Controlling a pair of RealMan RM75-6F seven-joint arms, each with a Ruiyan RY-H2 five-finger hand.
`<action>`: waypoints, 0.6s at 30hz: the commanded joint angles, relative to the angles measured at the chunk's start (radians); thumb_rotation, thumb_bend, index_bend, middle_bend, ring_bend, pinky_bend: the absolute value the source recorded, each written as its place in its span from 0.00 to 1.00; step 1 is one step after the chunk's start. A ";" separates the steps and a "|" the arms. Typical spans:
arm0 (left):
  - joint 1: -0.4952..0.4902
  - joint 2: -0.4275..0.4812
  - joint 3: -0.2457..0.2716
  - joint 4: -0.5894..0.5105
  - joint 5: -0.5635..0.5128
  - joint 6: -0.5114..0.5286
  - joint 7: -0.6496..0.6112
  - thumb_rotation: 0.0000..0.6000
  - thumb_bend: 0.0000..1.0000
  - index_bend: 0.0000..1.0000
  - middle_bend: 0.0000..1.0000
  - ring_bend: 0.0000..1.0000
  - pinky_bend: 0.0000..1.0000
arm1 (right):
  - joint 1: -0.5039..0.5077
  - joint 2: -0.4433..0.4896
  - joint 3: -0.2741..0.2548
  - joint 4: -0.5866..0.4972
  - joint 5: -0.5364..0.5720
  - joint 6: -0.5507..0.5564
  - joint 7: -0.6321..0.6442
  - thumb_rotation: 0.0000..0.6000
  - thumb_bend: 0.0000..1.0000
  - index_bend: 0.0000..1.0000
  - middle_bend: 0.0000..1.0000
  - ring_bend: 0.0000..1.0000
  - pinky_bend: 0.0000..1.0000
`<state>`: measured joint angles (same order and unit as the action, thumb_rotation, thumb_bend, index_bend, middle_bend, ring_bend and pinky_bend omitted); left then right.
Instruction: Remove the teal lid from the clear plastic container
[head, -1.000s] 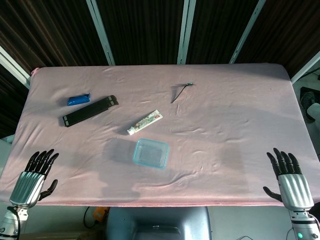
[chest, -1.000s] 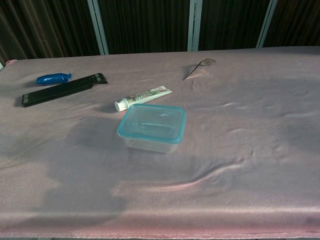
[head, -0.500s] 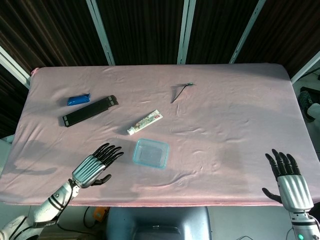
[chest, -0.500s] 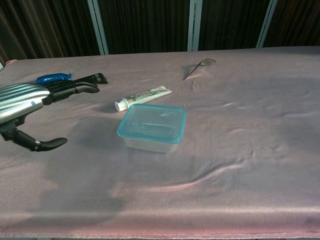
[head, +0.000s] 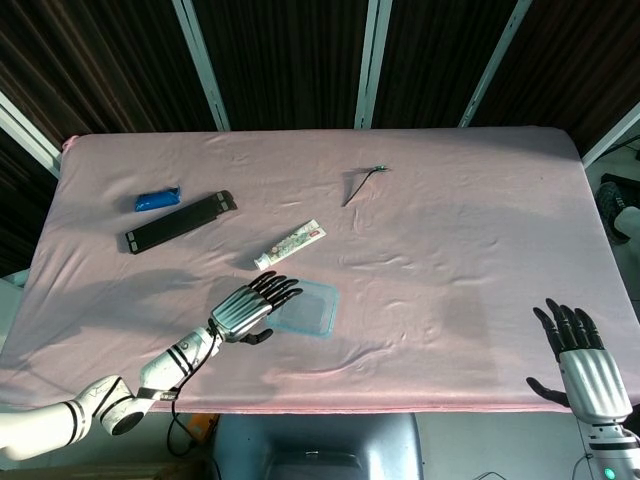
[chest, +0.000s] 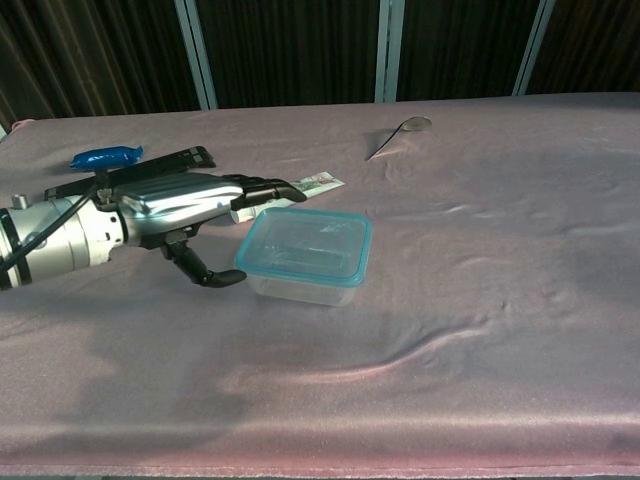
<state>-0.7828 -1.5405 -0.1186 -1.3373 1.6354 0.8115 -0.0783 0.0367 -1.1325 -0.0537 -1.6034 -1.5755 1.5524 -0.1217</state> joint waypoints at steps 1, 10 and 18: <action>-0.022 -0.007 -0.005 0.004 -0.043 -0.035 0.004 1.00 0.31 0.00 0.00 0.00 0.00 | -0.001 0.002 0.002 -0.001 -0.003 -0.002 0.003 1.00 0.21 0.00 0.00 0.00 0.00; -0.062 0.003 -0.012 -0.009 -0.144 -0.108 0.000 1.00 0.31 0.00 0.00 0.00 0.00 | -0.004 0.007 0.004 -0.004 -0.013 -0.017 0.008 1.00 0.21 0.00 0.00 0.00 0.00; -0.079 0.010 -0.009 -0.024 -0.184 -0.111 0.035 1.00 0.30 0.00 0.00 0.00 0.00 | -0.007 0.009 0.007 -0.006 -0.019 -0.024 0.008 1.00 0.21 0.00 0.00 0.00 0.00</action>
<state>-0.8598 -1.5312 -0.1281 -1.3592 1.4540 0.7002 -0.0456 0.0293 -1.1237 -0.0464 -1.6089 -1.5943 1.5282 -0.1141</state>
